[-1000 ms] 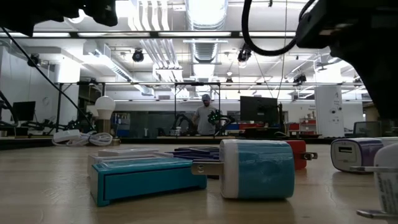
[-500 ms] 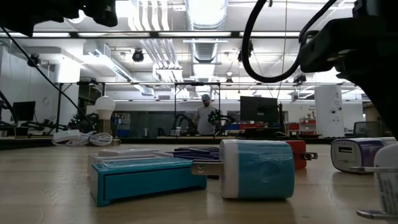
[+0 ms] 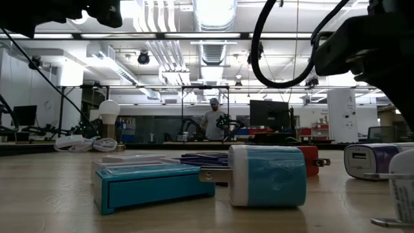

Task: Pick & Place Office items
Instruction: Put the pink white charger adapter into the black basket

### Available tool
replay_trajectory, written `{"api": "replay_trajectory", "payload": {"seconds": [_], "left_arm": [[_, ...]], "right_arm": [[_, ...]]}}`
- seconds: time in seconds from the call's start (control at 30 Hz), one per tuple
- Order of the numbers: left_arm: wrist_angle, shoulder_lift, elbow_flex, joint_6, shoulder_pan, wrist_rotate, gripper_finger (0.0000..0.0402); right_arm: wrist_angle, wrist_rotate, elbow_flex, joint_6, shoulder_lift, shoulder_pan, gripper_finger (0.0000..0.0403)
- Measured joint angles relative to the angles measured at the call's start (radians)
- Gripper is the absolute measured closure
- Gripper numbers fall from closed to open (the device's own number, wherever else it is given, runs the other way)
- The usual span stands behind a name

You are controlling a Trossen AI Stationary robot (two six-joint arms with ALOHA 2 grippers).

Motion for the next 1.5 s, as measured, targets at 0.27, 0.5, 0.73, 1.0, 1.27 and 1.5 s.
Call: {"api": "replay_trajectory", "payload": {"seconds": [0.27, 0.5, 0.73, 1.0, 1.27, 1.5], "left_arm": [[0.000, 0.000, 0.000, 0.000, 0.000, 0.000, 0.0218], [0.000, 0.000, -0.001, 0.000, 0.000, 0.000, 0.0218], [0.000, 0.000, -0.001, 0.000, 0.000, 0.000, 0.0218], [-0.007, 0.000, -0.001, 0.000, 0.000, 0.000, 0.0218], [-0.007, 0.000, -0.001, 0.000, 0.000, 0.000, 0.0218], [-0.008, 0.000, -0.001, 0.000, 0.000, 0.000, 0.0218]], "right_arm": [[-0.012, -0.014, 0.007, -0.011, -0.006, 0.001, 0.0179], [-0.014, 0.033, 0.006, -0.011, -0.007, 0.000, 0.0179], [-0.013, 0.073, 0.005, -0.004, 0.003, -0.010, 0.0179], [-0.011, 0.004, -0.010, -0.012, 0.052, -0.016, 0.0179], [0.051, -0.028, -0.044, -0.004, 0.052, -0.016, 0.0179], [0.117, -0.017, -0.059, -0.048, 0.061, -0.017, 0.0203]]}}
